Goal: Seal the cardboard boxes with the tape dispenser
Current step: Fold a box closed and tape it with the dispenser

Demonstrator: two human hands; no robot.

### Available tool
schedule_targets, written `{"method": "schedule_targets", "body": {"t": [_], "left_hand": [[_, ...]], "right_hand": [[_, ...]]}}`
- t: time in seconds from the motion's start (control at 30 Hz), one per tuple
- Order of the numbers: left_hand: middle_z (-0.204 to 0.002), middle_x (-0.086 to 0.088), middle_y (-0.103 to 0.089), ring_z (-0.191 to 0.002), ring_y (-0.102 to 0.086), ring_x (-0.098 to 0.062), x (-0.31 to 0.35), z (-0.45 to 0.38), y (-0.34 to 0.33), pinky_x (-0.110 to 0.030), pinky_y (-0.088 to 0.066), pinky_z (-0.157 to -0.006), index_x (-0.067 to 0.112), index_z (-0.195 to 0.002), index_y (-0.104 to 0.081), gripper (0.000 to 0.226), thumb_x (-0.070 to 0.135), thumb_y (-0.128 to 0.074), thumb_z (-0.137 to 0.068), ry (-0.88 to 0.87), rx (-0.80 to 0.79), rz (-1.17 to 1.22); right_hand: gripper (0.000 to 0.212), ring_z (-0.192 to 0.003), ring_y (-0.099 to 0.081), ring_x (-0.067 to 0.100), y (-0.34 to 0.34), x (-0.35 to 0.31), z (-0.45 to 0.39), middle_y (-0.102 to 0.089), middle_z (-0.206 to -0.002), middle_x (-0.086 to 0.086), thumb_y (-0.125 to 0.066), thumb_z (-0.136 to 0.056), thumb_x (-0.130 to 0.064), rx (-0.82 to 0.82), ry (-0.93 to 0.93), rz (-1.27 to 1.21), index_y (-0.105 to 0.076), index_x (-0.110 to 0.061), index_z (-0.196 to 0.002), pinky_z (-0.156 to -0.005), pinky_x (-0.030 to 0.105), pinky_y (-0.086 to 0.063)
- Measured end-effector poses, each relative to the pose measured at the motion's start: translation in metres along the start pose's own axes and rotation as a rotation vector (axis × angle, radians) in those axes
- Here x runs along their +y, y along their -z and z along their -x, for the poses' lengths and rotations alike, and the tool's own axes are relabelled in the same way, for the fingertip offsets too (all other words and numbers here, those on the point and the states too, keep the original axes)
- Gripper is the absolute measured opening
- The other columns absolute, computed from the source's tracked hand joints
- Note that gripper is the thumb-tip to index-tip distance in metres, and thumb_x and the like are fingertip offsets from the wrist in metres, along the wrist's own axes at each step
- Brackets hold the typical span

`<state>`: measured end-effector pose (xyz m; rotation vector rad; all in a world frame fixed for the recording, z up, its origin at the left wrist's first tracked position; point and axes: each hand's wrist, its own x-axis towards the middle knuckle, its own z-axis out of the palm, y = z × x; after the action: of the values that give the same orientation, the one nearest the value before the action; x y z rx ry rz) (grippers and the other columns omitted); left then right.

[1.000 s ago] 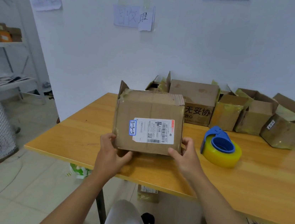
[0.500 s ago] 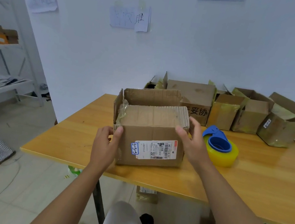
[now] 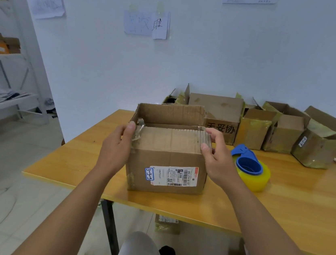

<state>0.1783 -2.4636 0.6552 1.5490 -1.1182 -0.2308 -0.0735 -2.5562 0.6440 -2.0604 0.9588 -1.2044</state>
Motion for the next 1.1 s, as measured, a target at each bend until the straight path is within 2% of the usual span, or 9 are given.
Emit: {"method": "schedule_targets", "body": {"t": [0.07,0.27,0.47,0.53,0.6,0.73,0.83,0.97,1.1], "left_hand": [[-0.111,0.013,-0.062,-0.096,-0.054,0.008,-0.001,0.000,0.001,-0.021,-0.038,-0.069,0.037,-0.121,-0.055,0.064,0.080,-0.028,-0.082,-0.030,-0.039,-0.027],[-0.137,0.020,-0.045,-0.121,-0.043,0.002,-0.007,-0.001,-0.002,-0.021,-0.037,-0.088,0.036,-0.142,-0.048,0.073,0.078,-0.037,-0.082,-0.184,-0.147,-0.233],[-0.116,0.017,-0.056,-0.105,-0.053,-0.003,-0.005,-0.011,-0.001,-0.016,-0.035,-0.077,0.032,-0.115,-0.066,0.054,0.065,-0.026,-0.099,-0.147,-0.165,-0.217],[-0.106,0.010,-0.059,-0.099,-0.055,-0.009,-0.001,-0.024,0.001,-0.019,-0.036,-0.072,0.029,-0.095,-0.065,0.033,0.049,-0.039,-0.103,-0.153,-0.190,-0.294],[-0.114,0.006,-0.057,-0.110,-0.053,-0.014,0.005,-0.039,0.004,-0.019,-0.037,-0.075,0.030,-0.098,-0.064,0.014,0.040,-0.054,-0.099,-0.121,-0.255,-0.351],[-0.156,0.002,-0.022,-0.145,-0.021,-0.019,0.020,-0.069,0.018,-0.033,-0.024,-0.110,0.036,-0.151,-0.030,0.076,0.038,-0.072,-0.087,-0.082,-0.450,-0.405],[-0.165,0.011,-0.001,-0.151,-0.008,-0.015,0.025,-0.084,0.019,-0.036,-0.017,-0.116,0.037,-0.157,-0.003,0.107,0.040,-0.079,-0.082,-0.025,-0.574,-0.394],[-0.164,0.016,0.003,-0.151,-0.006,-0.013,0.017,-0.097,0.016,-0.034,-0.018,-0.115,0.043,-0.156,0.003,0.116,0.043,-0.082,-0.077,0.014,-0.651,-0.365],[-0.149,0.016,-0.021,-0.141,-0.024,-0.016,0.013,-0.101,0.011,-0.028,-0.030,-0.101,0.045,-0.142,-0.028,0.084,0.034,-0.082,-0.078,-0.078,-0.619,-0.309]], "right_hand": [[0.038,-0.128,-0.046,0.016,0.001,0.002,-0.002,-0.043,-0.143,-0.002,-0.044,-0.106,-0.023,-0.035,-0.014,0.017,-0.041,-0.020,-0.144,-0.104,0.049,-0.046],[0.040,-0.145,-0.023,0.015,-0.004,0.011,-0.002,-0.020,-0.160,-0.005,-0.048,-0.100,-0.047,-0.117,-0.091,0.143,-0.055,-0.024,-0.133,-0.110,0.035,-0.032],[0.024,-0.146,-0.023,0.017,-0.004,0.007,-0.003,-0.019,-0.161,-0.004,-0.052,-0.098,-0.048,-0.116,-0.100,0.129,-0.053,-0.033,-0.117,-0.108,0.035,-0.030],[0.022,-0.146,-0.023,0.017,-0.004,0.006,-0.002,-0.020,-0.161,-0.003,-0.051,-0.098,-0.049,-0.115,-0.101,0.139,-0.053,-0.034,-0.114,-0.106,0.034,-0.030],[0.023,-0.146,-0.024,0.017,-0.004,0.006,-0.001,-0.021,-0.161,-0.003,-0.051,-0.099,-0.050,-0.113,-0.101,0.149,-0.054,-0.033,-0.115,-0.104,0.032,-0.029],[0.022,-0.145,-0.025,0.016,-0.004,0.004,0.000,-0.023,-0.160,-0.002,-0.051,-0.098,-0.049,-0.110,-0.096,0.144,-0.054,-0.033,-0.114,-0.103,0.031,-0.028],[0.023,-0.145,-0.026,0.017,-0.004,0.004,0.000,-0.024,-0.160,-0.002,-0.051,-0.098,-0.049,-0.107,-0.097,0.148,-0.055,-0.032,-0.114,-0.103,0.032,-0.029],[0.026,-0.144,-0.027,0.016,-0.005,0.003,0.000,-0.026,-0.159,-0.001,-0.051,-0.099,-0.048,-0.100,-0.094,0.153,-0.056,-0.030,-0.116,-0.101,0.031,-0.029],[0.028,-0.143,-0.029,0.016,-0.004,0.003,0.000,-0.028,-0.158,-0.001,-0.051,-0.099,-0.047,-0.097,-0.093,0.162,-0.057,-0.027,-0.118,-0.104,0.034,-0.032]]}}
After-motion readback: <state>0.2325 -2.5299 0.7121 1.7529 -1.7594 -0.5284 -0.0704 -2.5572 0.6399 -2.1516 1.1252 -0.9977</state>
